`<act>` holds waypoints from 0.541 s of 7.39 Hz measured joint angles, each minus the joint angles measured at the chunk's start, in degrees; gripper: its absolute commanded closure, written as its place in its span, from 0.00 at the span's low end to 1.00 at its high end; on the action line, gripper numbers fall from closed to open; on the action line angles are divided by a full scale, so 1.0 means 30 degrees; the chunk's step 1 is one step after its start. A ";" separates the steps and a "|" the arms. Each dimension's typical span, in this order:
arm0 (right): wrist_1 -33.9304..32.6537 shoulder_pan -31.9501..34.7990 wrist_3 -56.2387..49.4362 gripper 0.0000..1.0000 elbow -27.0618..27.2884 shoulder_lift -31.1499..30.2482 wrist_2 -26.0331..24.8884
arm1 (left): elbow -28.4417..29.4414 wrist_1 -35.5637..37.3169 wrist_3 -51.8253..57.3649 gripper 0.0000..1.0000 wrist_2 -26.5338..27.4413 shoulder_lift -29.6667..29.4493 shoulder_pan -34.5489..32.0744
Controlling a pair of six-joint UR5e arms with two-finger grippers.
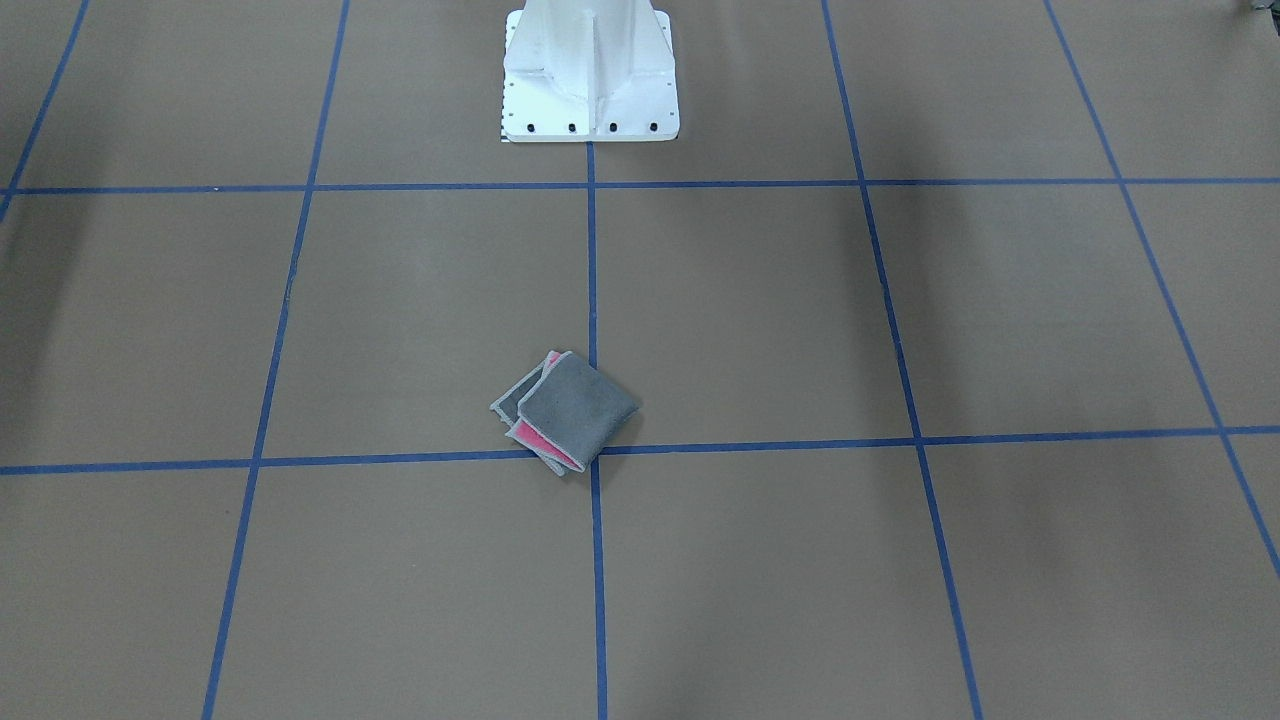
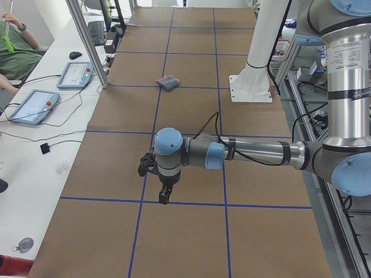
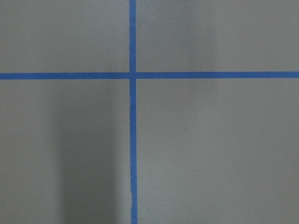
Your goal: Fold towel twice with both arms
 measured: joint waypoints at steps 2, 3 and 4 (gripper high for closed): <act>-0.1103 0.0004 -0.0157 0.00 0.1132 -0.0197 -0.0247 | -0.0022 -0.0001 0.0013 0.00 0.0000 0.0001 0.0000; -0.1087 -0.0003 -0.0198 0.00 0.1167 -0.0225 -0.0261 | -0.0045 0.0000 0.0008 0.00 0.0000 -0.0004 0.0001; -0.1032 -0.0007 -0.0201 0.00 0.1149 -0.0242 -0.0244 | -0.0059 -0.0001 0.0003 0.00 0.0000 -0.0015 0.0001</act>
